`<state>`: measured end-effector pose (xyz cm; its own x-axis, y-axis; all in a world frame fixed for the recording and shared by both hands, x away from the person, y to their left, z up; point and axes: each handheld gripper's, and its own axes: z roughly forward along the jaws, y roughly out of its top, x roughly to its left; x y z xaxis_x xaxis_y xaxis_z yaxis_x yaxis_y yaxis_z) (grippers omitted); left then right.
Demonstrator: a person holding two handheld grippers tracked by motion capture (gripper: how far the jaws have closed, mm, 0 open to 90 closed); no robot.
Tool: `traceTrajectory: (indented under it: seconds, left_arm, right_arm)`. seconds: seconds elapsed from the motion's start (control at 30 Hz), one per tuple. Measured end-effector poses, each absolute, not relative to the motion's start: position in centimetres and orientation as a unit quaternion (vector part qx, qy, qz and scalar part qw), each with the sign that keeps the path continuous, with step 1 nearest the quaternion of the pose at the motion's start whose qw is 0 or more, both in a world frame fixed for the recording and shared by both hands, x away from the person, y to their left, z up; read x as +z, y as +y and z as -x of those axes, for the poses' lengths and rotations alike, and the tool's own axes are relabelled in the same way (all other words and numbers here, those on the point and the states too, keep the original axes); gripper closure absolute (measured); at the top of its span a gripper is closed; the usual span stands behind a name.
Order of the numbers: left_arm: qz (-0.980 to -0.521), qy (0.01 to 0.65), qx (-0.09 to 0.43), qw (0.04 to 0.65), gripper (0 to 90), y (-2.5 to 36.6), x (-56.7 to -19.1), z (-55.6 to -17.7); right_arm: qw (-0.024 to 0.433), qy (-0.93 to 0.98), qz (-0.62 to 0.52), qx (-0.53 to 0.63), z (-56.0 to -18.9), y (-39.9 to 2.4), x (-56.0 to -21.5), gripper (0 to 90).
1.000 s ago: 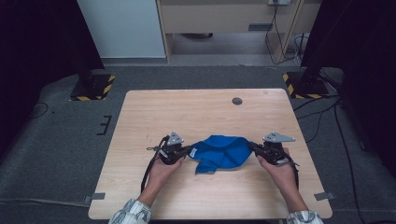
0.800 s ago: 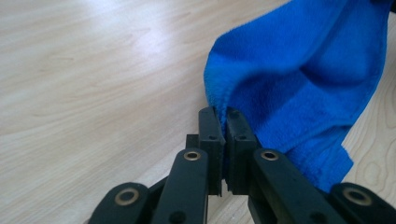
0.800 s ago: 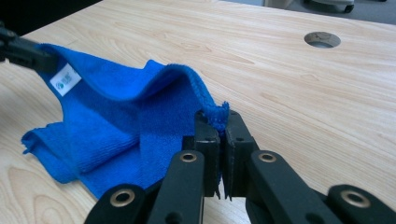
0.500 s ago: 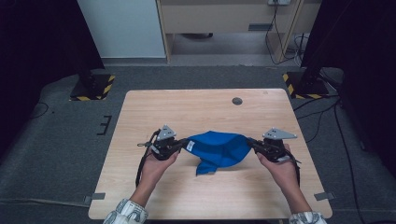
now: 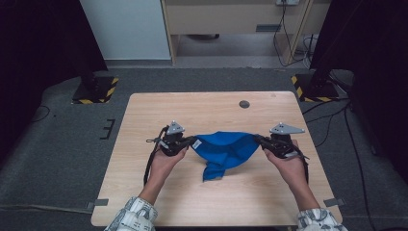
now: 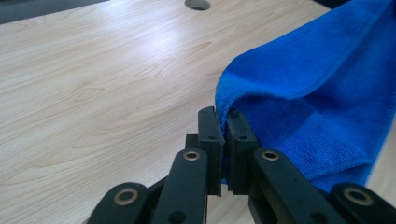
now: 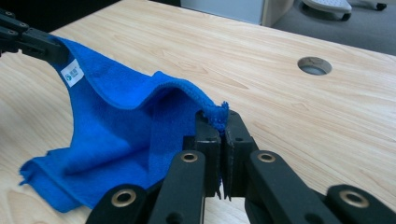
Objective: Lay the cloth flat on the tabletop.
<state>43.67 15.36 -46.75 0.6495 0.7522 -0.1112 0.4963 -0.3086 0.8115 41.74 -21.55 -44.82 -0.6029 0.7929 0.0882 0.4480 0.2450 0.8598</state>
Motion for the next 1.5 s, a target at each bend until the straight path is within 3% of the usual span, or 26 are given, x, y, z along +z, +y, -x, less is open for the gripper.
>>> traceTrajectory:
  seconds: [0.27,1.23,1.5]
  left_arm:
    - [-0.765,0.430,0.150,0.454,86.3,16.6,-47.5,-44.4]
    - [-0.771,0.406,0.160,0.465,86.6,17.1,-45.0,-42.1]
    - [-0.770,0.393,0.167,0.473,86.7,17.8,-42.4,-40.4]
  right_arm:
    - [0.188,0.761,-0.423,0.455,-42.2,-22.7,-45.5,87.7]
    - [0.185,0.760,-0.407,0.472,-40.6,-23.0,-44.2,87.4]
    - [0.189,0.765,-0.384,0.481,-38.5,-22.8,-42.3,87.4]
